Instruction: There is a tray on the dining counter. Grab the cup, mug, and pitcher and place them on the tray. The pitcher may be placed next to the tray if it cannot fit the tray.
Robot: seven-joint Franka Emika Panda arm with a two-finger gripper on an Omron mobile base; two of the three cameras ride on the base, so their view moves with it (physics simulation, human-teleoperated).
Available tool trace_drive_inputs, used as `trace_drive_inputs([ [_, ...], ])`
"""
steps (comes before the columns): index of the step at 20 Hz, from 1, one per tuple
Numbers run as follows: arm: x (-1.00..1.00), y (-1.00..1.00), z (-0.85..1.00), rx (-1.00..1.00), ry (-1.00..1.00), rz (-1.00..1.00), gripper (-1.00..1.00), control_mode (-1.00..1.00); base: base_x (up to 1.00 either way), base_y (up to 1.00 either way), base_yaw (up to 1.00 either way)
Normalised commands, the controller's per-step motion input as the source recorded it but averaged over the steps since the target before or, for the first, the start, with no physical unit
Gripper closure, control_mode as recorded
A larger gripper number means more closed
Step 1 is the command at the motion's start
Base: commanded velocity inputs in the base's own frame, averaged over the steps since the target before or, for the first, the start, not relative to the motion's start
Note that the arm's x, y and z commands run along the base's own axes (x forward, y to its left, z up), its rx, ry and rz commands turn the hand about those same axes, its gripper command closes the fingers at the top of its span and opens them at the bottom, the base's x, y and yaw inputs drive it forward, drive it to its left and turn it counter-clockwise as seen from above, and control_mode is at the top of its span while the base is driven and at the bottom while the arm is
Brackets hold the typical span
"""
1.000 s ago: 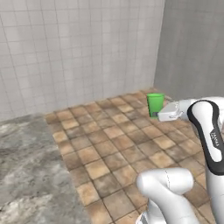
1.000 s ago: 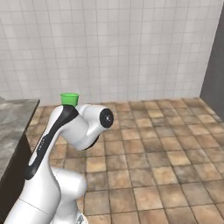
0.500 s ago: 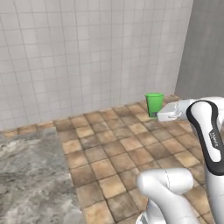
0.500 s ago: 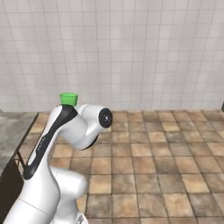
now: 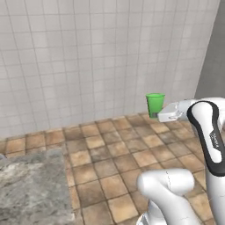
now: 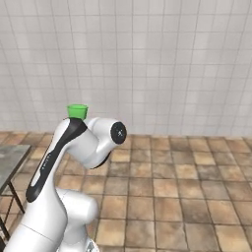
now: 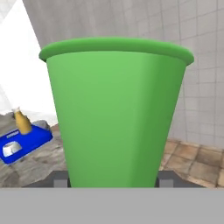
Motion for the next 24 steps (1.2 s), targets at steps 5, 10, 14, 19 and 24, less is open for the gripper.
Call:
trace_drive_inputs([
  [5, 0.00, 0.00, 0.00, 0.00, 0.00, 0.00, 1.00, 1.00, 0.79, -0.21, 0.22],
  [10, 0.00, 0.00, 0.00, 0.00, 0.00, 0.00, 1.00, 1.00, 0.78, -0.18, 0.26],
  [14, 0.00, 0.00, 0.00, 0.00, 0.00, 0.00, 1.00, 1.00, 0.75, -0.12, 0.39],
  [19, 0.00, 0.00, 0.00, 0.00, 0.00, 0.00, 1.00, 1.00, 0.72, -0.08, 0.48],
  [24, 0.00, 0.00, 0.00, 0.00, 0.00, 0.00, 1.00, 1.00, 0.70, -0.07, 0.51],
])
